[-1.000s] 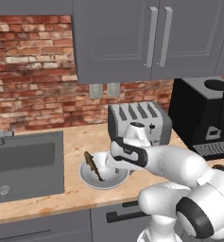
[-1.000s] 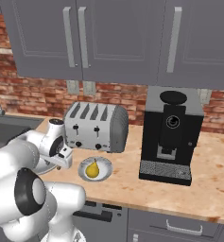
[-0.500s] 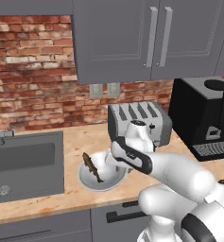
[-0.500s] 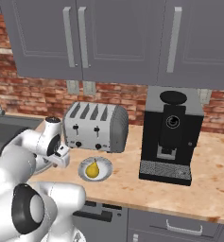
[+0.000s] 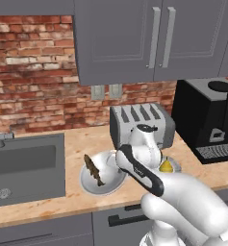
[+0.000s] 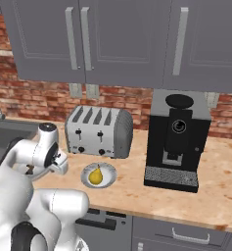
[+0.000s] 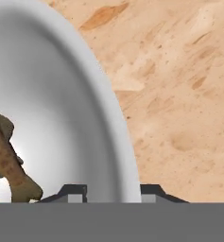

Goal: Remove the pear from the bowl and place it on the small plate. Then place the bowl with only the fish in the microwave, close the door, and press the start button to microwave the fish.

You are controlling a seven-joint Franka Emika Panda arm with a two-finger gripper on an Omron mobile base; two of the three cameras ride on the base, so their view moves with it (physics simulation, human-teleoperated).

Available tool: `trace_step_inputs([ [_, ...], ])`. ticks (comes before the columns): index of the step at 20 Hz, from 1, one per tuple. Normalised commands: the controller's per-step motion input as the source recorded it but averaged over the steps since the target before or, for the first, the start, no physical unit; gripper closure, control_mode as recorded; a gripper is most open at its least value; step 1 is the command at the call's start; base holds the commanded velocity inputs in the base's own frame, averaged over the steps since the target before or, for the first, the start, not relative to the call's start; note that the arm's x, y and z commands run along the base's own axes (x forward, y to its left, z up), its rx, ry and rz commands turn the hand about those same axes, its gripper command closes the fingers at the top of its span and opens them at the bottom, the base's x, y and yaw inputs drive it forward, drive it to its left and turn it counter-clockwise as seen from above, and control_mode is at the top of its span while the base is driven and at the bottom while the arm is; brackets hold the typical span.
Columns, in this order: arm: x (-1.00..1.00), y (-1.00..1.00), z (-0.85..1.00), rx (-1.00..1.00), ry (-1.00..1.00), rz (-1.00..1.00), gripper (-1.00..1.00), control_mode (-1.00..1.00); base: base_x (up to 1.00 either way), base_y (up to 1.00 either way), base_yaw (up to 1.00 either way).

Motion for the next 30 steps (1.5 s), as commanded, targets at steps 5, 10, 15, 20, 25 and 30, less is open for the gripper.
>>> trace_step_inputs([
  [5,-0.13,0.00,0.38,0.06,-0.11,-0.07,1.00,-1.00,0.00,0.00,0.00],
  [10,-0.16,-0.11,0.36,0.26,-0.03,-0.04,1.00,-1.00,0.00,0.00,0.00],
  [15,-0.23,-0.22,0.38,0.40,0.00,0.00,1.00,-1.00,0.00,0.00,0.00],
  [20,-0.24,-0.17,0.50,0.36,0.00,0.00,1.00,-1.00,0.00,0.00,0.00],
  [25,-0.63,-0.34,0.94,0.07,-0.06,-0.12,1.00,-1.00,0.00,0.00,0.00],
  [30,-0.84,-0.49,0.83,0.02,0.00,-0.17,1.00,-1.00,0.00,0.00,0.00],
])
